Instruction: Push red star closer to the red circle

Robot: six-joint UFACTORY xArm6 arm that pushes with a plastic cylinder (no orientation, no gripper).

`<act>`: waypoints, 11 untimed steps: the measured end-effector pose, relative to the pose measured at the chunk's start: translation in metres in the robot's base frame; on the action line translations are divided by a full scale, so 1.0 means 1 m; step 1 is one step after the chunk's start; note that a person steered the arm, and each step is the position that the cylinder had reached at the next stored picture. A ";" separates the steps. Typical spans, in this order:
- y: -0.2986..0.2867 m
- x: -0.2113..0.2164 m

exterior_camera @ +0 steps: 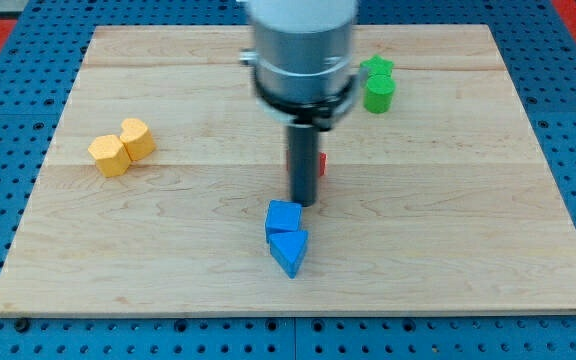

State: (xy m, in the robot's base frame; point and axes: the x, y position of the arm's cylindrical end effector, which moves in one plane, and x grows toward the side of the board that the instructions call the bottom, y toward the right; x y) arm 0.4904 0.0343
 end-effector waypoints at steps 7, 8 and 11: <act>-0.066 -0.024; -0.088 -0.056; -0.035 -0.117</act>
